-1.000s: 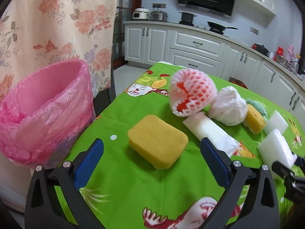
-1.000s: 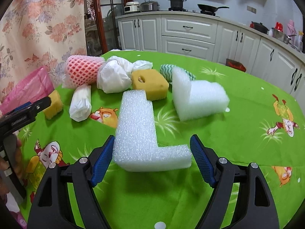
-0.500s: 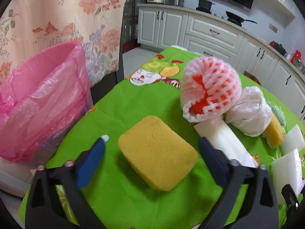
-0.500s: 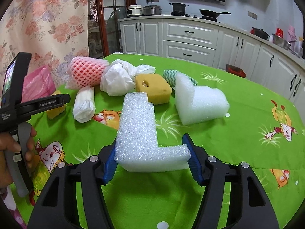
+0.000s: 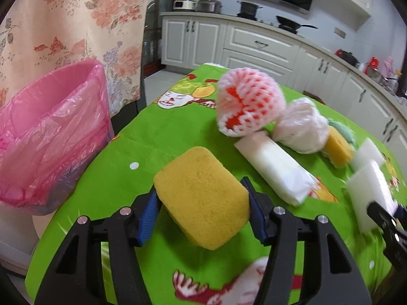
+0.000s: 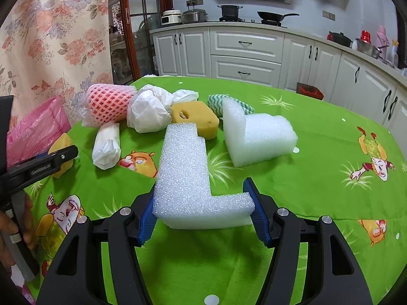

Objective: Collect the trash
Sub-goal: 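Grasp the L-shaped white foam with the right gripper while the left gripper grasps a yellow sponge, then carry foam and sponge to the pink wastebasket and open both grippers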

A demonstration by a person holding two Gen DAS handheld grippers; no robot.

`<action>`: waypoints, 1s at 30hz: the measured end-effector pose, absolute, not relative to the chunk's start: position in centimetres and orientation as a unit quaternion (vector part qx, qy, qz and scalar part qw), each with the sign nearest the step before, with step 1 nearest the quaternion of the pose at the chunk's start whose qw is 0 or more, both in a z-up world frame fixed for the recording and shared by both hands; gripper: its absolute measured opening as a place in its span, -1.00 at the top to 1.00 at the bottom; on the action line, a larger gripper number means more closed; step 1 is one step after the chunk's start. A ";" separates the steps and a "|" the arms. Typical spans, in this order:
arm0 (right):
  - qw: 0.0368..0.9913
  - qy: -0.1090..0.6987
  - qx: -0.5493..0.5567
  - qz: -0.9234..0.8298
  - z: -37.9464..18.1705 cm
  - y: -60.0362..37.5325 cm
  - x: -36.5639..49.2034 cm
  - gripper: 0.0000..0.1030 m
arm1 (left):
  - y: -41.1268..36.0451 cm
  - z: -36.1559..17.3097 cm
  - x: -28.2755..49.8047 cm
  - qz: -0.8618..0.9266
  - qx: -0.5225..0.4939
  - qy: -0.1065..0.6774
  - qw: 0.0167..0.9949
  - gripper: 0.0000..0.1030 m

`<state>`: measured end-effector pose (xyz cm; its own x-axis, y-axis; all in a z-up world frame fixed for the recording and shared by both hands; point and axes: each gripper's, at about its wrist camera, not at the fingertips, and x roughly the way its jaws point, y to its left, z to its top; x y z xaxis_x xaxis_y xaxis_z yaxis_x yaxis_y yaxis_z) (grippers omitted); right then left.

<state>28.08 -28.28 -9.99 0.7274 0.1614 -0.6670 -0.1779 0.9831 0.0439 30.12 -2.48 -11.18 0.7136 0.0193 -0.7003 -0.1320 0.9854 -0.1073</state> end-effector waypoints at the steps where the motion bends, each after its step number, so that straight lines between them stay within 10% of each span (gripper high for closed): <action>1: 0.931 0.354 -0.015 0.091 -9.9 -28.2 28.0 -0.16 | -2.6 -11.1 29.8 0.036 -0.073 0.373 0.924 -0.13; 30: 0.928 0.337 -0.030 0.154 -7.9 -20.5 22.5 -0.16 | -0.9 -8.5 19.9 -0.048 0.032 0.280 0.958 -0.13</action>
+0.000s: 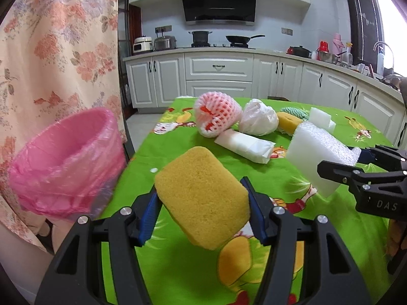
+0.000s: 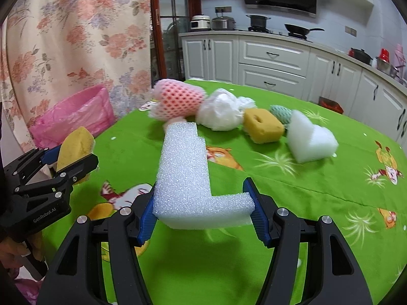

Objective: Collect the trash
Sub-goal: 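Carry foam and sponge to the pink wastebasket and open both grippers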

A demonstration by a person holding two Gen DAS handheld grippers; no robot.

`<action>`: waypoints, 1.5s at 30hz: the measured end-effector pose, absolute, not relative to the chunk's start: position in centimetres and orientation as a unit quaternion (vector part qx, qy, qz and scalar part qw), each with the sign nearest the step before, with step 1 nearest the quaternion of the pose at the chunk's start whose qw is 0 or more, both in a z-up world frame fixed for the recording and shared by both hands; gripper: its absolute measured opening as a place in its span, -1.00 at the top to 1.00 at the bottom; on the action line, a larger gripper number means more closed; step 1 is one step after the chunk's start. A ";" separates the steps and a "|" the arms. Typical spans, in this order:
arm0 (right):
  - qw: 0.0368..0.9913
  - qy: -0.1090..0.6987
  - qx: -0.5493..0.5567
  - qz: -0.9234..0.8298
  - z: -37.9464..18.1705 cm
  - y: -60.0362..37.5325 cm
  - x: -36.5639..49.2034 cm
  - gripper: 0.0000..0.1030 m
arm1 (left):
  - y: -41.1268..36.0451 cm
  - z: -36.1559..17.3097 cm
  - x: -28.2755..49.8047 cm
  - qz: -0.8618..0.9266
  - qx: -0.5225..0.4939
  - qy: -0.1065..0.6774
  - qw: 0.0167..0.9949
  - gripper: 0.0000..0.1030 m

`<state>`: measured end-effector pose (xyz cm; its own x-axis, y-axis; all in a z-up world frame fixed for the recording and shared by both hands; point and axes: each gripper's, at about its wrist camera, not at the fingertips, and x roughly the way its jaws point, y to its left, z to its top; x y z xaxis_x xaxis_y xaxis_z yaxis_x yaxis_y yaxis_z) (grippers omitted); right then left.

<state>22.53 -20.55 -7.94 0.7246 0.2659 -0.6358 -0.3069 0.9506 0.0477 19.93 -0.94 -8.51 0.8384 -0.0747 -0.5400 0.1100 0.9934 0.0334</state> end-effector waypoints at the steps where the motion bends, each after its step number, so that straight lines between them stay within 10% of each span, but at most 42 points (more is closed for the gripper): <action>1: 0.928 0.338 -0.030 0.157 -7.9 -20.4 22.6 -0.16 | -0.6 -8.4 19.8 -0.047 0.032 0.278 0.959 -0.13; 45: 0.879 0.288 -0.043 0.378 -1.9 4.9 32.8 -0.16 | 24.0 -3.0 25.5 0.060 0.017 0.255 0.965 -0.23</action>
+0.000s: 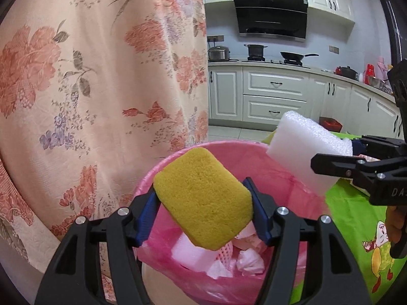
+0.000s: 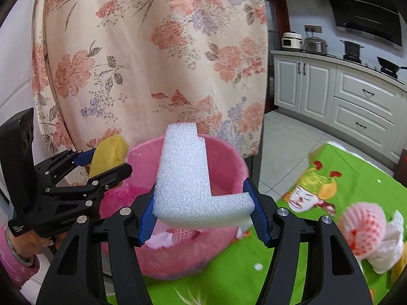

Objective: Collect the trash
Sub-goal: 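Carry foam and sponge to the pink wastebasket and open both grippers, then move both grippers back over the table toward the remaining items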

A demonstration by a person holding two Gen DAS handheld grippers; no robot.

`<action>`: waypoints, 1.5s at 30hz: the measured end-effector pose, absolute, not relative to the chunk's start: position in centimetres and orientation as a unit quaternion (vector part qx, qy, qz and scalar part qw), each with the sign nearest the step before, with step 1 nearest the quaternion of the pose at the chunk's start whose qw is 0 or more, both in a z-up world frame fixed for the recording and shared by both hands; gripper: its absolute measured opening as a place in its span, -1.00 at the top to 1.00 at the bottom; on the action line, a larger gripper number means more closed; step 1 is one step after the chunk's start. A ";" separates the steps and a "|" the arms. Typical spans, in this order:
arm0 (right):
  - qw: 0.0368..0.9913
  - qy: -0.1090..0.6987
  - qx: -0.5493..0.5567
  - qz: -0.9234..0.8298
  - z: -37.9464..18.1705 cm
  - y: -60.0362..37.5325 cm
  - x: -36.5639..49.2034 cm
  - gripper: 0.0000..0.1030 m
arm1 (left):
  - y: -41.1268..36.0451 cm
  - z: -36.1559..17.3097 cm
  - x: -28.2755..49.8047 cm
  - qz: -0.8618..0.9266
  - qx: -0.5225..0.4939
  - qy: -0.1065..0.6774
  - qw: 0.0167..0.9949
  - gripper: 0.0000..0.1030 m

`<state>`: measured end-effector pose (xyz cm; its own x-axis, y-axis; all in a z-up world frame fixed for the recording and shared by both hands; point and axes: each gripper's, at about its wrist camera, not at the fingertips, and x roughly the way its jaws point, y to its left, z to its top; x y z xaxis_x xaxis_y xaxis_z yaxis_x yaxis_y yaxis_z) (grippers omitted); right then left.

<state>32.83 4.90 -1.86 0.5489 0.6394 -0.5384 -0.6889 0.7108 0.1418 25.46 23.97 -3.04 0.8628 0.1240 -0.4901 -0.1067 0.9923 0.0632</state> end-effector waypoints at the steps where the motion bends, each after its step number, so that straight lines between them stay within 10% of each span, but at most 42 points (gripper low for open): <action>1: 0.878 0.287 -0.042 0.381 -1.9 5.3 33.0 -0.17 | 24.2 -3.1 25.5 0.059 0.015 0.256 0.965 -0.25; 23: 0.891 0.264 -0.019 0.368 -0.6 2.3 31.0 -0.41 | 23.5 -1.5 22.1 0.095 -0.009 0.228 0.969 -0.91; 45: 0.945 0.277 0.030 0.174 -3.5 -20.8 25.4 -0.41 | 4.9 -3.5 22.5 -0.012 -0.033 0.252 0.967 -0.90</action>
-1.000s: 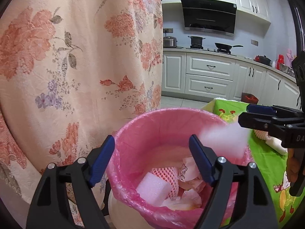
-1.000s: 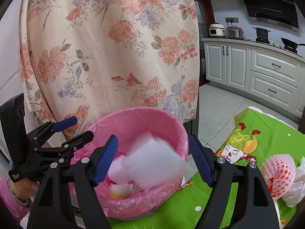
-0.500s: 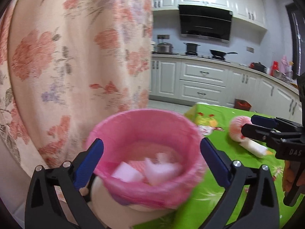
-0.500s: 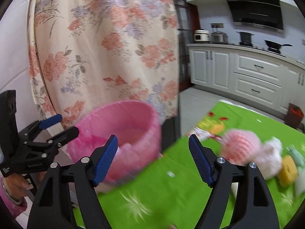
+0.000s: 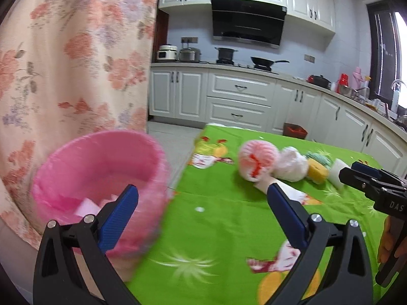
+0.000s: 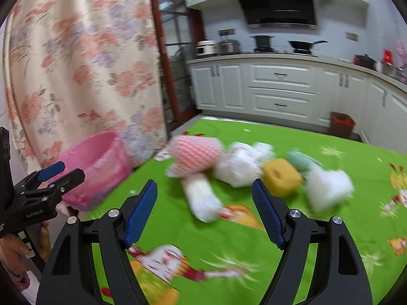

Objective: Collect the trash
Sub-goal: 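Move both grippers back over the table toward the remaining items, then grasp the folded white paper packet with the left gripper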

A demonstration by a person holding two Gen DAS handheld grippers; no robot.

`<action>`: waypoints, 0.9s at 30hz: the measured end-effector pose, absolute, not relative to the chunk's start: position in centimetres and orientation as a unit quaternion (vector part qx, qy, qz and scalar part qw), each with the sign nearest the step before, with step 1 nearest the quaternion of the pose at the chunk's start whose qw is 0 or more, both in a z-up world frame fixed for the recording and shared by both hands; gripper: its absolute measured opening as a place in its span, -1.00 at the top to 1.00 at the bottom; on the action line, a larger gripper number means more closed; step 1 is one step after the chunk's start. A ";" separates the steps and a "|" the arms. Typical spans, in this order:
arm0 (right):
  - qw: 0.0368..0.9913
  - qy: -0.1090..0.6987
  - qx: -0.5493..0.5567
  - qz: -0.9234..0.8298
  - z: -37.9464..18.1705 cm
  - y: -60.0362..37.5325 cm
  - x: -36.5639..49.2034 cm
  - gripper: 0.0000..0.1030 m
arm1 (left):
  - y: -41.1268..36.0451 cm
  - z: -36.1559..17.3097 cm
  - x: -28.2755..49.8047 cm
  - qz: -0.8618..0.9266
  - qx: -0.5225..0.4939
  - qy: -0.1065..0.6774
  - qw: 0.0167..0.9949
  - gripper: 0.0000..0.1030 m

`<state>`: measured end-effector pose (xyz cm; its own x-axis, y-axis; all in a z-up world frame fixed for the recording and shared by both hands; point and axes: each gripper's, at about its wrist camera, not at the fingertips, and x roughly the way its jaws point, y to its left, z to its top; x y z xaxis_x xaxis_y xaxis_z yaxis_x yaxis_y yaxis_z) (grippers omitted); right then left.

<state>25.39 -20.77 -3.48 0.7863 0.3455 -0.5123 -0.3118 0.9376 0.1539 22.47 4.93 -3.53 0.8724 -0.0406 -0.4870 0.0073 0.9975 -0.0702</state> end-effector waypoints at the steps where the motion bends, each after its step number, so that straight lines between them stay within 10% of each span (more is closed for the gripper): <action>1: 0.945 0.278 0.033 0.168 -3.7 -21.5 25.2 -0.41 | 4.0 -3.8 22.5 -0.016 -0.034 0.256 0.966 -0.90; 27: 0.952 0.286 0.082 0.070 -6.5 -31.2 23.4 -0.42 | -9.6 -9.5 33.5 0.000 -0.022 0.363 0.932 -0.90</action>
<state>23.36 -31.24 -6.48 0.8265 0.1796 -0.5335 -0.0854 0.9768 0.1965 33.52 -9.64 -9.51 0.7364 -0.0156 -0.6764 -0.0159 0.9991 -0.0403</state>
